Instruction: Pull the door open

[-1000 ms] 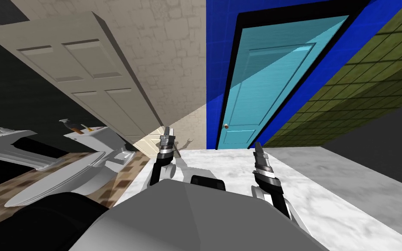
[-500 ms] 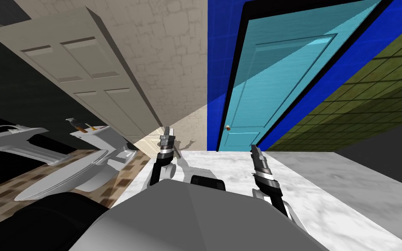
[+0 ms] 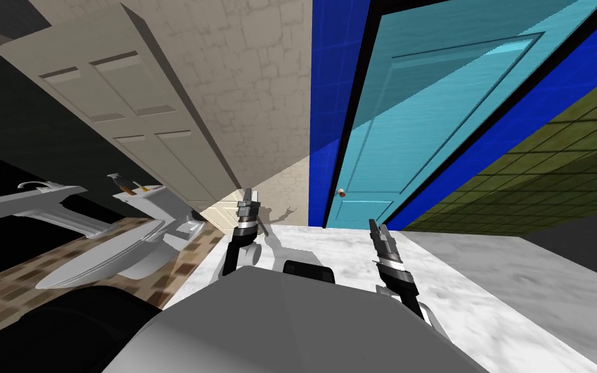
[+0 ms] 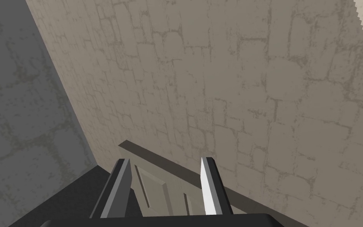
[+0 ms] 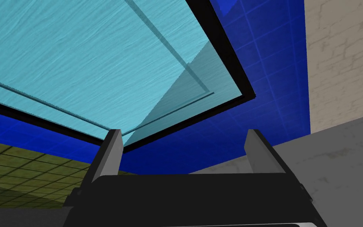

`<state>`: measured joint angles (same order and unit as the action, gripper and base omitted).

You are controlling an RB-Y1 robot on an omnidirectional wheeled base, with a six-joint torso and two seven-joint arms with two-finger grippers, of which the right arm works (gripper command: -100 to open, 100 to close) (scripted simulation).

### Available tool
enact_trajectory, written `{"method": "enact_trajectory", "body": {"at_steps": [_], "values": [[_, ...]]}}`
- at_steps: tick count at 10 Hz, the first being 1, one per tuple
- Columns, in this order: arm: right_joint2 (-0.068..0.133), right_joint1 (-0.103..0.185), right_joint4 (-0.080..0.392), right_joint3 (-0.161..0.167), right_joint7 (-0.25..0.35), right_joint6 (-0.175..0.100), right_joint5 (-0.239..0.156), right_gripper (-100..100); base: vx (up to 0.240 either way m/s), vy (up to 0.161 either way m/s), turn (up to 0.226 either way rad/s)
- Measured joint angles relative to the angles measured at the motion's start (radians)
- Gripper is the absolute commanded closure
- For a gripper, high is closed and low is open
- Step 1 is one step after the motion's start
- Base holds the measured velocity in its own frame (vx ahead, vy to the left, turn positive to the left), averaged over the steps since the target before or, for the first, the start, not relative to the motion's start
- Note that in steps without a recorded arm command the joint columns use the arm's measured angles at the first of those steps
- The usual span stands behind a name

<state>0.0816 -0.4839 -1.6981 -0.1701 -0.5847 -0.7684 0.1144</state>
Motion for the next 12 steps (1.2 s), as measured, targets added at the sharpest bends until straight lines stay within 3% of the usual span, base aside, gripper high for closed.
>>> {"method": "enact_trajectory", "body": {"at_steps": [12], "values": [[-0.016,0.014,0.225,-0.046,-0.252,-0.053,0.094,-100,0.091,-0.041,0.071]]}}
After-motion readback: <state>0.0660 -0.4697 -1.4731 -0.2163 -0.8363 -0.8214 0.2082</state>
